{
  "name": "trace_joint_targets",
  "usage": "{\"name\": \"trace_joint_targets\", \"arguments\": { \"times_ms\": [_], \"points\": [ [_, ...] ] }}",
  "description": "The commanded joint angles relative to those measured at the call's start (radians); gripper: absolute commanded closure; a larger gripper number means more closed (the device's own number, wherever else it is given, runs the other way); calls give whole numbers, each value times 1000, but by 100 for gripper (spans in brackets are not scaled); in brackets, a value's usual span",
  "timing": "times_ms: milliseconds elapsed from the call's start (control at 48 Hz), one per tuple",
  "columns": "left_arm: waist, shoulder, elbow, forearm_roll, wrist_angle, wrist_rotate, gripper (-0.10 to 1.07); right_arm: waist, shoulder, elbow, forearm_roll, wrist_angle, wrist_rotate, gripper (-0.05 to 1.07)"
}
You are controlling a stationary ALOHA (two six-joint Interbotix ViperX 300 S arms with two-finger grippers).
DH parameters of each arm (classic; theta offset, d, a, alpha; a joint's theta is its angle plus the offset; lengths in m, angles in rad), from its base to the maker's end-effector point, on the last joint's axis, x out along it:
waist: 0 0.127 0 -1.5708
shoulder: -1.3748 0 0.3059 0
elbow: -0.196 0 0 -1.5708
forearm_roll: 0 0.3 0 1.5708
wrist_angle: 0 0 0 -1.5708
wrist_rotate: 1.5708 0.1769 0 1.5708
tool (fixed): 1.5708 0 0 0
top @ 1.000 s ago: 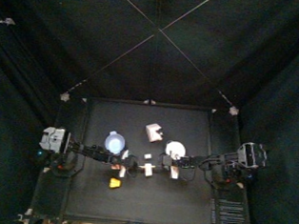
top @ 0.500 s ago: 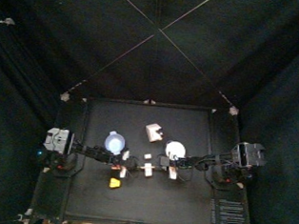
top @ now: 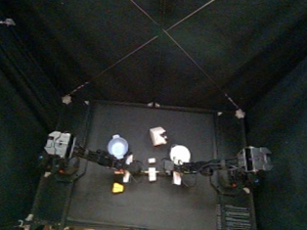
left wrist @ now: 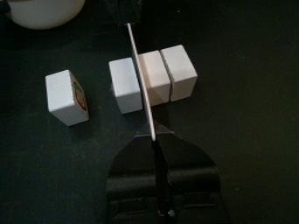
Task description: Cut sushi roll
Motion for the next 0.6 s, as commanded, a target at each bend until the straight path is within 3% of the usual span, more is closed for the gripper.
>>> {"name": "trace_joint_targets", "arguments": {
  "times_ms": [0, 188, 438, 583],
  "points": [
    [-48, -8, 5, -9, 26, -3, 77, 26, -8, -2, 20, 26, 5, 63],
    [-100, -9, -9, -37, 49, 6, 77, 41, -9, -18, 32, 32, 5, 63],
    [-100, -20, -8, -41, 63, 3, 77, 25, -26, -52, 25, 32, 0, 63],
    [-100, -83, -2, -43, 66, 0, 77, 6, -58, -67, 2, 32, 2, 63]
  ]
}}
